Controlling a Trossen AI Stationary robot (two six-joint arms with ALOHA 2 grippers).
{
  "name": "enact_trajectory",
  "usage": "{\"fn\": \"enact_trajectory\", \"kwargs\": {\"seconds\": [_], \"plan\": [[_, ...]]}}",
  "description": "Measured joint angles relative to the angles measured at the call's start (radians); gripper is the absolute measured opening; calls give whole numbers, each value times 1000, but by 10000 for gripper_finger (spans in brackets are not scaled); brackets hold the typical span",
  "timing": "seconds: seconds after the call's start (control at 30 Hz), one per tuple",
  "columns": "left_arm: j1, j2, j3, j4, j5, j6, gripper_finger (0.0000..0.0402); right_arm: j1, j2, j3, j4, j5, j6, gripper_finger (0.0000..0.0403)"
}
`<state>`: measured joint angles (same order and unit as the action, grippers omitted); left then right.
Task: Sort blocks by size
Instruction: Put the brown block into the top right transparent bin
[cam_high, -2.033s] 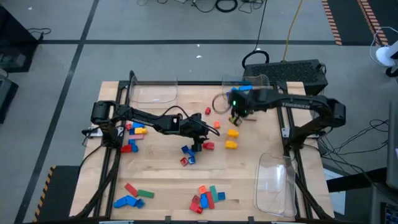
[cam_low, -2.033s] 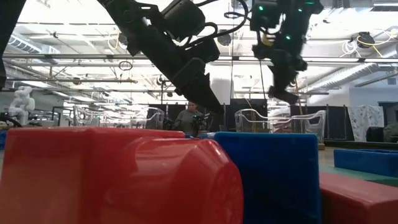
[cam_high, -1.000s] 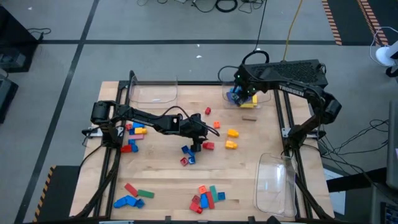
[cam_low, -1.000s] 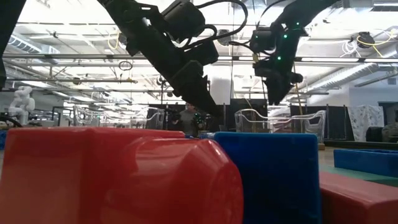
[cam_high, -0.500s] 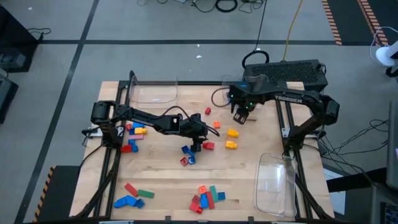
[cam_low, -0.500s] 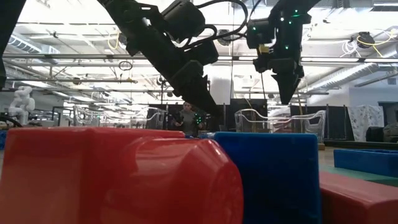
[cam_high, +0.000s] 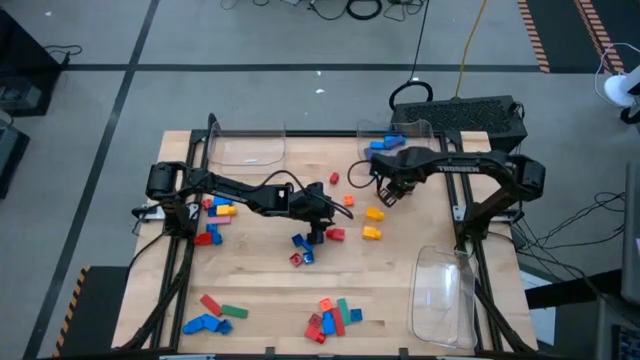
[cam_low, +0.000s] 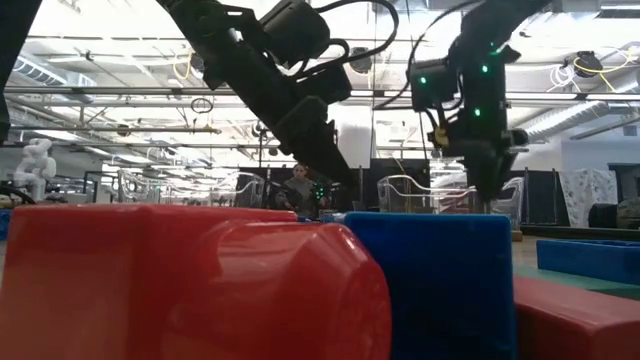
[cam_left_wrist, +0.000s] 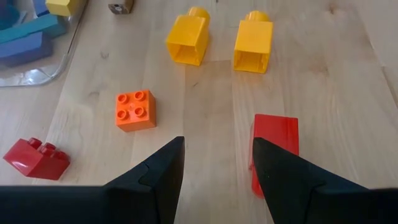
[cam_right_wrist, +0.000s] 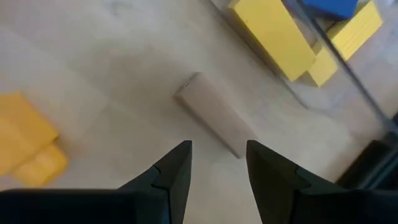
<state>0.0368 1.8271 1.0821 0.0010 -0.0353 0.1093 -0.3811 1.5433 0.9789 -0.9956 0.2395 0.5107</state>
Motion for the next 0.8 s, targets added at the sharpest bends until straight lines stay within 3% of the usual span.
{"fn": "enact_trajectory", "kwargs": {"seconds": [0.27,0.63,0.8], "plan": [[0,0,0,23,0,0,192,-25,0,-110,150,-2,54,137],[0,0,0,28,0,1,192,-77,37,-114,212,-2,48,135],[0,0,0,23,0,1,192,-75,95,-107,231,-1,26,114]]}}
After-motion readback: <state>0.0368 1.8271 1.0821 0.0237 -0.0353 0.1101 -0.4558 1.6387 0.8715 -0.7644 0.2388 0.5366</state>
